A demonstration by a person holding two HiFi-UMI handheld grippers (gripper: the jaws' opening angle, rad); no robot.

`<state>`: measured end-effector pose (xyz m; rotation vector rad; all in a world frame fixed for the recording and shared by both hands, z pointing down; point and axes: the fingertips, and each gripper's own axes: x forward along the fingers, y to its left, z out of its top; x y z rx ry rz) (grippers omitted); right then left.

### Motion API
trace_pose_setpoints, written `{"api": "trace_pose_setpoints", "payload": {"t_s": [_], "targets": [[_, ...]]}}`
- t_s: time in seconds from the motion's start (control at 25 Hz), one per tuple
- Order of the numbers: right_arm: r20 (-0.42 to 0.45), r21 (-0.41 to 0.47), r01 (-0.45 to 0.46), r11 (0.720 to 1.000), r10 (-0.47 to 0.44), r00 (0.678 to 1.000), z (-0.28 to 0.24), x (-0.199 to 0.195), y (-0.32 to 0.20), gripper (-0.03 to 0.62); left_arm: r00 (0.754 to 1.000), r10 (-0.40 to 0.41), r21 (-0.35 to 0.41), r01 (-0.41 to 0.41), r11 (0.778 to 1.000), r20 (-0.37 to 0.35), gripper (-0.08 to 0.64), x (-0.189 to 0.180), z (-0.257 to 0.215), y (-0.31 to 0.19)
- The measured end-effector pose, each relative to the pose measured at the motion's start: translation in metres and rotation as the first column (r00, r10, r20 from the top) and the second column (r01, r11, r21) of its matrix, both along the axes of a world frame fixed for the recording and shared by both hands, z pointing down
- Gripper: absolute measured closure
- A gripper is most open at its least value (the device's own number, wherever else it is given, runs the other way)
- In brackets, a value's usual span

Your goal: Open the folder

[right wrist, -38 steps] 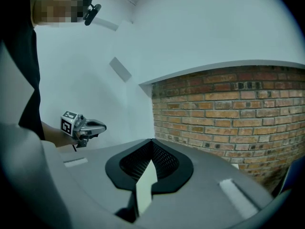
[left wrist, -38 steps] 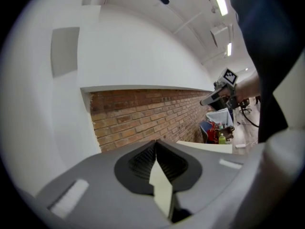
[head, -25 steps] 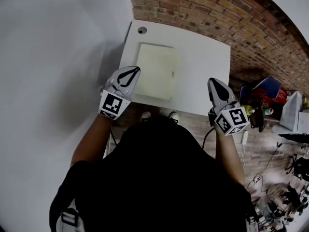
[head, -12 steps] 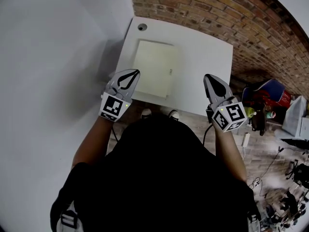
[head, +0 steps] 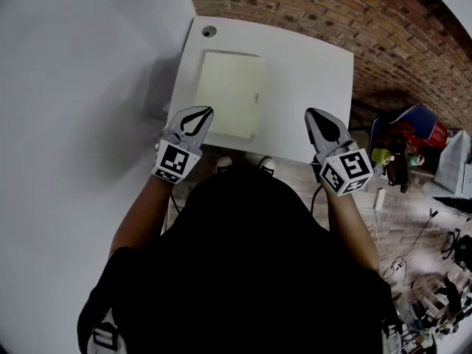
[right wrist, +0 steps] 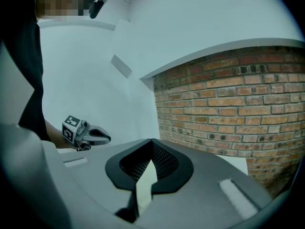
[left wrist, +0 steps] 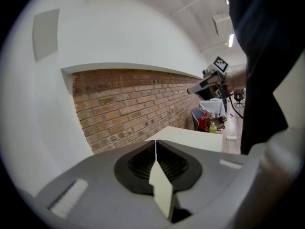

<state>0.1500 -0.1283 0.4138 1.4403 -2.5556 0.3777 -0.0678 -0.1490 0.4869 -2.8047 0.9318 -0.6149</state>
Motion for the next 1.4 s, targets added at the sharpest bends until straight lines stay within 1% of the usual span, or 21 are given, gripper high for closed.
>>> {"api": "trace_pose_setpoints", "payload": {"t_s": [0.2,0.28,0.4,0.6,0.68,0.84,1.0,1.08,1.16,1.28,1.4], "targets": [[-0.010,-0.025,-0.011,1.000,0.011,1.000,0.009,0.001,0.007,0.595,0.998,0.049,-0.020,-0.048,0.999,0.026,0.557,0.014,0.019,0.011],[-0.012,-0.036,-0.015,0.999,0.014,1.000,0.012,0.002,0.011,0.595,0.997,0.067,-0.036,-0.065,0.997,0.047,0.557,0.019,0.029,0.015],[-0.013,-0.046,-0.021,0.999,0.021,1.000,0.015,0.003,0.016,0.595,0.991,0.108,-0.045,-0.105,0.994,0.080,0.557,0.029,0.043,0.020],[-0.014,-0.071,-0.032,0.997,0.031,0.999,0.022,0.003,0.029,0.594,0.979,0.176,-0.054,-0.172,0.984,0.100,0.555,0.044,0.057,0.031],[-0.014,-0.078,-0.036,0.996,0.035,0.999,0.025,0.004,0.033,0.595,0.971,0.210,-0.067,-0.204,0.977,0.117,0.555,0.050,0.066,0.035],[-0.014,-0.090,-0.046,0.995,0.045,0.999,0.029,0.008,0.038,0.594,0.947,0.272,-0.120,-0.254,0.960,0.169,0.550,0.060,0.093,0.042],[-0.020,-0.098,-0.054,0.994,0.052,0.998,0.033,0.010,0.042,0.595,0.907,0.338,-0.189,-0.296,0.936,0.252,0.500,0.066,0.140,0.052],[-0.022,-0.102,-0.057,0.993,0.055,0.998,0.035,0.009,0.044,0.594,0.890,0.364,-0.217,-0.311,0.925,0.276,0.483,0.069,0.160,0.056],[-0.022,-0.105,-0.061,0.993,0.059,0.998,0.038,0.010,0.047,0.595,0.882,0.379,-0.231,-0.321,0.918,0.280,0.472,0.072,0.172,0.060],[-0.022,-0.116,-0.070,0.991,0.067,0.997,0.041,0.013,0.052,0.594,0.882,0.389,-0.247,-0.327,0.912,0.268,0.471,0.080,0.182,0.063],[-0.021,-0.124,-0.072,0.990,0.070,0.997,0.045,0.014,0.054,0.595,0.873,0.398,-0.268,-0.326,0.907,0.283,0.471,0.084,0.198,0.064]]}}
